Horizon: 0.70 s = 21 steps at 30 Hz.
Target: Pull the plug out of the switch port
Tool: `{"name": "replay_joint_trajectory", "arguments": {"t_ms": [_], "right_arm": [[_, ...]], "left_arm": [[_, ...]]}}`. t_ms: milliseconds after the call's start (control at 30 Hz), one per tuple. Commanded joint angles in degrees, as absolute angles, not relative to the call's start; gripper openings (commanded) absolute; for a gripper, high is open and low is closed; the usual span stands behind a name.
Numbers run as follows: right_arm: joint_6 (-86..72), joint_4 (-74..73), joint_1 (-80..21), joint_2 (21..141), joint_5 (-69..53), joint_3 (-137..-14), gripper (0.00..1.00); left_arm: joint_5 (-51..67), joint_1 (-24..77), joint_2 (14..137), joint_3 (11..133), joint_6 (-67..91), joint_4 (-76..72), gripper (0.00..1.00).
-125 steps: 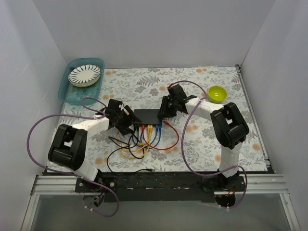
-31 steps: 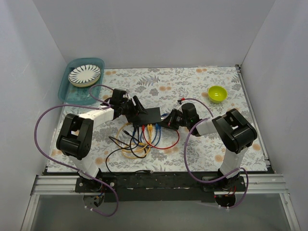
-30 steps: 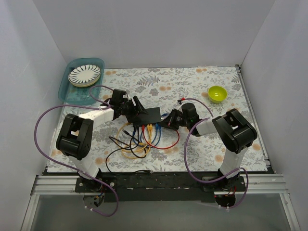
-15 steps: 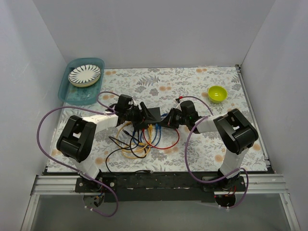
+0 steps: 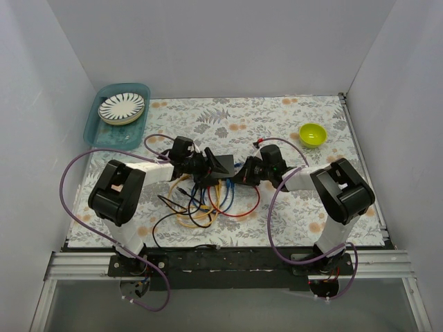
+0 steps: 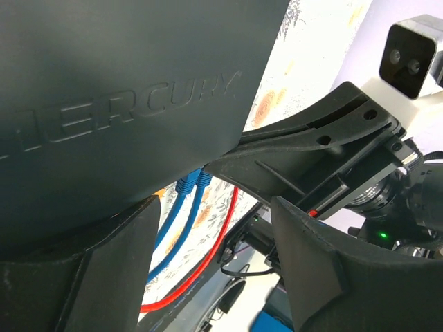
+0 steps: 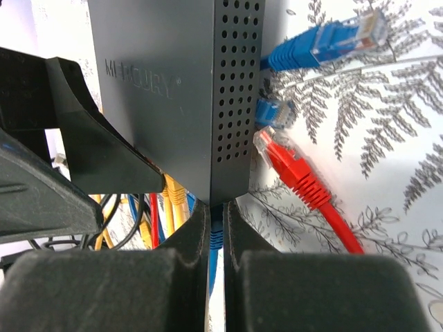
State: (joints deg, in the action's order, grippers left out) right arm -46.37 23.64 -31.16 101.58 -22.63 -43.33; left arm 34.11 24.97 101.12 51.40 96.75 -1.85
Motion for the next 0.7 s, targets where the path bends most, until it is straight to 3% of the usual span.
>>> {"name": "replay_joint_trajectory", "arguments": {"t_ms": [0,667], "right_arm": [[-42.5,16.6,-31.7,99.3,-23.5,-40.3,0.01],[-38.0,10.3,-33.2,100.4,-31.4,-39.2,0.01]], "left_arm": [[28.1,25.0,103.8,51.9,96.1,-2.0,0.66],[27.9,25.0,103.4,56.6,99.0,-2.7,0.65]]}}
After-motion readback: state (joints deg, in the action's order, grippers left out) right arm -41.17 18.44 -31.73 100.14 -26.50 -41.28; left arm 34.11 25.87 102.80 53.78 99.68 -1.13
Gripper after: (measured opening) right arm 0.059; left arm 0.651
